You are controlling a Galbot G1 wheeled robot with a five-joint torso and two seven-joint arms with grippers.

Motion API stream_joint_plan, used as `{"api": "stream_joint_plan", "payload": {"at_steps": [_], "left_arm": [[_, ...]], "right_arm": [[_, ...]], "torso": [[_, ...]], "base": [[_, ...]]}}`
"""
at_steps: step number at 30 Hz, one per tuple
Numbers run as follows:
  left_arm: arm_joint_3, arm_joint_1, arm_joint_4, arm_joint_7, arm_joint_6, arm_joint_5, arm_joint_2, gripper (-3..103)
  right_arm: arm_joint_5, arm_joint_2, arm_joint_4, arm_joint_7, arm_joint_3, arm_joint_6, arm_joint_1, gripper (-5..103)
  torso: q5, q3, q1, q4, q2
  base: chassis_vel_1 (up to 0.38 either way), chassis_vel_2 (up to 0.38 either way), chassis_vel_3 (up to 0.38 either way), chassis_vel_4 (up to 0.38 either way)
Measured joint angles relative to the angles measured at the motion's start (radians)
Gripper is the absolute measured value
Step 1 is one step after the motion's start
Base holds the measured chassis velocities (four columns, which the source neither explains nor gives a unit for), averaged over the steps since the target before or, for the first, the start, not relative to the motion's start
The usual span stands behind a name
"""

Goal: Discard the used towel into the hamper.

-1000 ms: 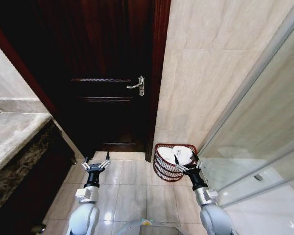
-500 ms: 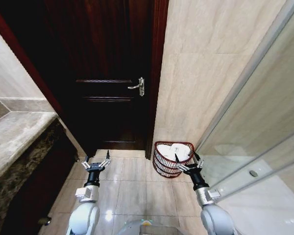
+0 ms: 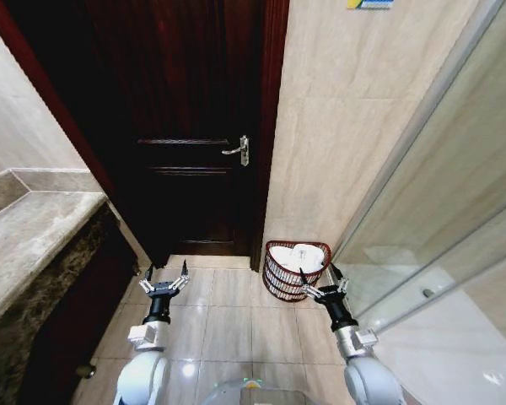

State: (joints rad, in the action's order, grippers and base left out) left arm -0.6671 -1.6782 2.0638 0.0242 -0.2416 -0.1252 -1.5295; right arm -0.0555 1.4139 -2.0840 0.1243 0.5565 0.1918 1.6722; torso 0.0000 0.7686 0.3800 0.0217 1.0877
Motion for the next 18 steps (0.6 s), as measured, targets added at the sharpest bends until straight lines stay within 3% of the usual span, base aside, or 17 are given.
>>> {"api": "stream_joint_plan", "payload": {"at_steps": [18], "left_arm": [[-0.001, -0.012, 0.004, 0.002, -0.006, -0.001, 0.000, 100]], "right_arm": [[-0.005, -0.001, 0.002, -0.008, 0.012, 0.013, 0.004, 100]], "torso": [[0.0000, 0.048, 0.039, 0.0000, 0.087]], "base": [[0.086, -0.083, -0.080, 0.080]]}}
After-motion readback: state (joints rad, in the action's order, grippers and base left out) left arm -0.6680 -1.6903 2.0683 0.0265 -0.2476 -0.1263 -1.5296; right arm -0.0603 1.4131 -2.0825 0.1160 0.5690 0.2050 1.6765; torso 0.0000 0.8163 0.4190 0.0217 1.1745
